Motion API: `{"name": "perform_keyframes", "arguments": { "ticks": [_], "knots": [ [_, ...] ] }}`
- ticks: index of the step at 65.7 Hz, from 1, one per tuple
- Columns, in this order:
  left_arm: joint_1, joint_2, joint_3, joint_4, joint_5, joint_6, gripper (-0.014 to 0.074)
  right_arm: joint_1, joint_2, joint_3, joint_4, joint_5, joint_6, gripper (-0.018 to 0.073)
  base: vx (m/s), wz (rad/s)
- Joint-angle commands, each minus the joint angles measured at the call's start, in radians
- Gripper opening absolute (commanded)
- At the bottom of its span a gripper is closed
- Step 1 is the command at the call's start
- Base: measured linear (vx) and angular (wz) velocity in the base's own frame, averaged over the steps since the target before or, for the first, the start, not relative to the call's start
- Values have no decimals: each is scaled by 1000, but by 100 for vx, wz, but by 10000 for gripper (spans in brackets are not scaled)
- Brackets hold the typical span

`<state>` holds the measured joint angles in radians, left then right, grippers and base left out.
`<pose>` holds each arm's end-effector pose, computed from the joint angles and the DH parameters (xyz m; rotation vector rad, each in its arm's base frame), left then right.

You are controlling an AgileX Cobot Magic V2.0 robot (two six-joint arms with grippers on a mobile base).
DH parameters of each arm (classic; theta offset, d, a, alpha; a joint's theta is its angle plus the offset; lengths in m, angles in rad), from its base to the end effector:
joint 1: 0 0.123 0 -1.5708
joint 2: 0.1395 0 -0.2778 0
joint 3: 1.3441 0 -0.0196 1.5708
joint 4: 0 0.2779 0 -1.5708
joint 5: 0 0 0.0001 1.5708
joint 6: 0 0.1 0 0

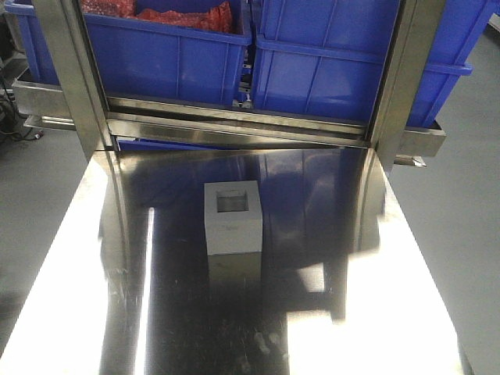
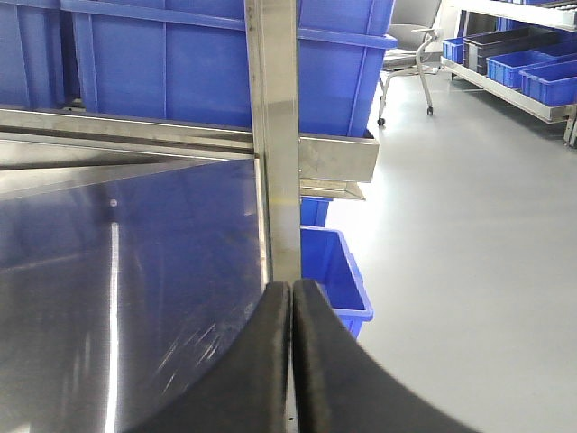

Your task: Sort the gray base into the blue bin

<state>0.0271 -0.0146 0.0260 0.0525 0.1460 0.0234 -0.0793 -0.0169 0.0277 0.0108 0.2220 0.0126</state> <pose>0.0997 0.0035 0.1911 0.0338 1.6411 0.0846 0.0985 -0.0076 0.1831 0.0861 1.7144 -0.0396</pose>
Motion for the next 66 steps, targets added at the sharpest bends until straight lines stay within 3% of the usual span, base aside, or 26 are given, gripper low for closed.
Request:
{"name": "perform_keyframes", "arguments": {
  "ticks": [1, 21, 30, 48, 66],
  "knots": [
    [-2, -11, -20, -2, -87, -5, -6, -1, 3, 1, -5, -75, -13, -5, 0, 0],
    [-2, -9, -94, -2, -195, -6, -6, -1, 3, 1, -5, -75, -13, -5, 0, 0],
    [-2, 44, -232, -2, -121, -6, -6, -1, 3, 1, -5, -75, -13, -5, 0, 0],
    [-2, 377, -523, -2, 160, -6, -6, -1, 3, 1, -5, -75, -13, -5, 0, 0],
    [-2, 499, -577, -2, 153, -6, 1, -1, 3, 1, -5, -75, -13, -5, 0, 0]
  ]
}}
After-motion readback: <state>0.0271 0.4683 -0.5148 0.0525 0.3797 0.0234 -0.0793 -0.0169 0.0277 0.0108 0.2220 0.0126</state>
